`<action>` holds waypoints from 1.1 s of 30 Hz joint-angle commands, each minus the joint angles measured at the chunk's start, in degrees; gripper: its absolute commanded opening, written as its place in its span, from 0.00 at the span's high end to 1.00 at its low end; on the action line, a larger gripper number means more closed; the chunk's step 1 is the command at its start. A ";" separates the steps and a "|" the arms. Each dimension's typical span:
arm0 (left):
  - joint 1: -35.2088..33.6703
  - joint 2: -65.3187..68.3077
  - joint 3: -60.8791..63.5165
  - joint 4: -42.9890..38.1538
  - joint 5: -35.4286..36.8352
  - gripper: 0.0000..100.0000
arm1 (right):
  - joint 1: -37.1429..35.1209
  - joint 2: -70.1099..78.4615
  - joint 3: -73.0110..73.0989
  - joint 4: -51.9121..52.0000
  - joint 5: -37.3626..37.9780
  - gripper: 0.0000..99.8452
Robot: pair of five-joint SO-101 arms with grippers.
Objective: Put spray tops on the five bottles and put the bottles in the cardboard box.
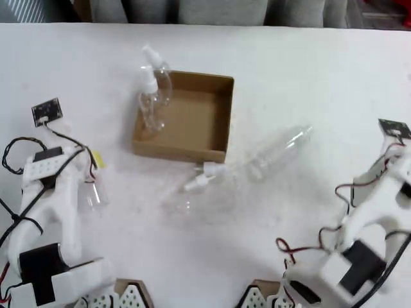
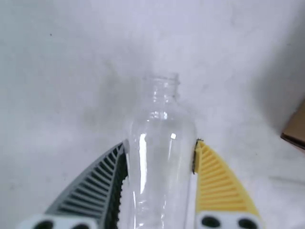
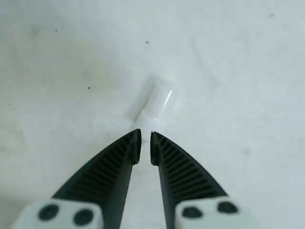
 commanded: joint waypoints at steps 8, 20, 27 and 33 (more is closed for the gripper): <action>0.84 -0.13 -1.67 -1.14 -3.43 0.98 | 1.19 -14.20 17.85 -12.18 -10.20 0.88; 0.84 -0.13 -1.67 -0.97 -3.43 0.98 | 1.19 -4.09 17.67 -19.30 -14.15 0.88; 0.84 -0.13 -1.67 -0.97 -3.43 0.98 | -0.22 -2.33 17.93 -20.70 -14.33 0.88; 0.75 -0.13 -1.67 -0.97 -3.43 0.98 | -1.01 -2.33 18.11 -20.44 -14.42 0.88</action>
